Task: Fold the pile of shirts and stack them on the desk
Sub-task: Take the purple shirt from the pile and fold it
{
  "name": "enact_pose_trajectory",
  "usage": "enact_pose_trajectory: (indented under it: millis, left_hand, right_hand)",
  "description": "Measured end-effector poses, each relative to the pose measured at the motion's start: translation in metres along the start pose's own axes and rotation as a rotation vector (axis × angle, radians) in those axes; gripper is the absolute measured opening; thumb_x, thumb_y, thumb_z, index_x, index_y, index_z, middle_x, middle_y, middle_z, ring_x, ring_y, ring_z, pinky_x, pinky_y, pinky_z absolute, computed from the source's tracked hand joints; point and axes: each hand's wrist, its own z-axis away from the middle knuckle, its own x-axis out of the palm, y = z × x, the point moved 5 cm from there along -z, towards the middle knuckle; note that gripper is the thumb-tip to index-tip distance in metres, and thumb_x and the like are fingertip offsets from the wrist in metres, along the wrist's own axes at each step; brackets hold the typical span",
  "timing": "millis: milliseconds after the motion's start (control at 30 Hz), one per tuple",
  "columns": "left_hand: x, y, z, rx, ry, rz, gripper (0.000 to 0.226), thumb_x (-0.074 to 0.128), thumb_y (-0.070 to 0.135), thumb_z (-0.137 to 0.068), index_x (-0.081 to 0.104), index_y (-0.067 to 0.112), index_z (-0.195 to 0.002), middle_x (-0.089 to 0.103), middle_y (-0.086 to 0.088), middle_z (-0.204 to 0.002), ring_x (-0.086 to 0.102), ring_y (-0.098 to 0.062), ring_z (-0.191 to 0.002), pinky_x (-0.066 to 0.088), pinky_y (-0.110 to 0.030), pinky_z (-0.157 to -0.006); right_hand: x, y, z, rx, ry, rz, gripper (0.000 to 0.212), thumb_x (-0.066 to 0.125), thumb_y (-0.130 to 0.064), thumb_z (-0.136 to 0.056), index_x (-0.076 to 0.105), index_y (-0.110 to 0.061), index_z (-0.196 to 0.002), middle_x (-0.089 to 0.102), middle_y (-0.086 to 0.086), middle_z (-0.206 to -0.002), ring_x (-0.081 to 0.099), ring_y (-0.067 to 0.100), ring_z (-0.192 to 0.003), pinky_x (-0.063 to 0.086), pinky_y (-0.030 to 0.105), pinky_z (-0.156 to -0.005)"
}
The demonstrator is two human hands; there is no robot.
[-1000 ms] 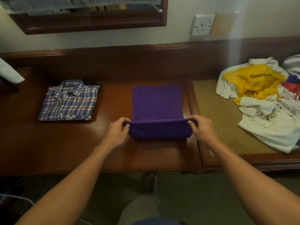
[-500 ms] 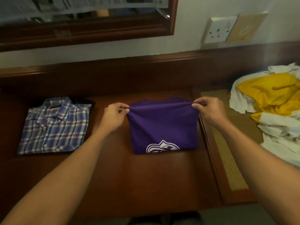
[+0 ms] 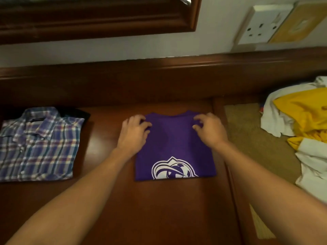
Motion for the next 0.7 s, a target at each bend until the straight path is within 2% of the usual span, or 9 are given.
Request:
enact_pose_trajectory:
  millis: [67,200,300,467,533,600,633,700]
  left_hand:
    - [0.014,0.011,0.012,0.108,-0.091,-0.074,0.033,0.07,0.028,-0.091,0.071,0.026,-0.124,0.058,-0.004,-0.133,0.054,-0.027,-0.124,0.035,-0.051,-0.104]
    - [0.015,0.004,0.035,-0.049,-0.224,-0.061,0.04,0.05,0.038,-0.102,0.052,0.037,-0.142,0.043,0.005,-0.151,0.04,-0.017,-0.138,0.027,-0.051,-0.106]
    - [0.007,0.01,0.059,-0.084,-0.292,-0.152,0.043,0.045,0.041,-0.103,0.047,0.039,-0.146,0.041,0.007,-0.152,0.042,-0.017,-0.137,0.03,-0.052,-0.1]
    - [-0.003,0.039,0.129,-0.108,-0.362,-0.236,0.049,0.059,0.044,-0.092,0.056,0.035,-0.14,0.054,0.001,-0.13,0.059,-0.023,-0.111,0.041,-0.05,-0.088]
    - [-0.003,0.06,0.153,-0.097,-0.452,-0.19,0.048,0.054,0.044,-0.096,0.051,0.035,-0.143,0.052,0.001,-0.132,0.057,-0.023,-0.117,0.039,-0.047,-0.095]
    - [-0.005,0.072,0.164,-0.133,-0.589,-0.025,0.037,0.05,0.037,-0.1,0.057,0.035,-0.136,0.058,0.004,-0.134,0.056,-0.019,-0.125,0.037,-0.041,-0.103]
    - [-0.009,0.072,0.161,-0.15,-0.598,0.037,0.032,0.051,0.031,-0.1,0.063,0.035,-0.129,0.063,0.007,-0.131,0.057,-0.018,-0.125,0.038,-0.039,-0.103]
    - [-0.018,0.063,0.142,-0.113,-0.47,-0.008,0.035,0.053,0.02,-0.095,0.066,0.034,-0.125,0.063,0.008,-0.13,0.056,-0.018,-0.124,0.04,-0.039,-0.1]
  right_hand:
    - [0.017,-0.014,0.028,-0.105,-0.132,0.083,0.043,0.069,-0.039,-0.093,0.062,-0.028,-0.133,0.059,0.009,-0.12,0.056,0.029,-0.116,0.047,0.037,-0.098]
    - [0.039,-0.023,0.084,-0.263,-0.281,0.377,0.056,0.056,-0.057,-0.094,0.05,-0.034,-0.144,0.051,0.004,-0.131,0.048,0.026,-0.12,0.042,0.04,-0.1]
    - [0.035,-0.014,0.099,-0.333,-0.302,0.456,0.057,0.053,-0.052,-0.098,0.041,-0.036,-0.151,0.044,0.001,-0.144,0.042,0.025,-0.127,0.036,0.039,-0.103]
    - [0.022,-0.013,0.086,-0.377,-0.316,0.518,0.052,0.053,-0.036,-0.097,0.045,-0.04,-0.148,0.042,-0.008,-0.151,0.036,0.021,-0.13,0.028,0.043,-0.101]
    - [0.023,-0.021,0.083,-0.363,-0.338,0.522,0.052,0.051,-0.036,-0.098,0.043,-0.039,-0.149,0.036,-0.008,-0.158,0.033,0.022,-0.133,0.026,0.046,-0.103]
    - [0.029,-0.031,0.09,-0.345,-0.371,0.505,0.055,0.052,-0.034,-0.099,0.039,-0.037,-0.152,0.025,-0.007,-0.165,0.029,0.023,-0.139,0.024,0.048,-0.106]
    - [0.033,-0.036,0.097,-0.338,-0.364,0.49,0.056,0.053,-0.032,-0.099,0.039,-0.037,-0.152,0.024,-0.005,-0.165,0.028,0.024,-0.14,0.025,0.048,-0.107]
    - [0.039,-0.046,0.122,-0.329,-0.28,0.451,0.056,0.058,-0.028,-0.095,0.045,-0.034,-0.149,0.039,-0.001,-0.155,0.035,0.025,-0.135,0.03,0.046,-0.105]
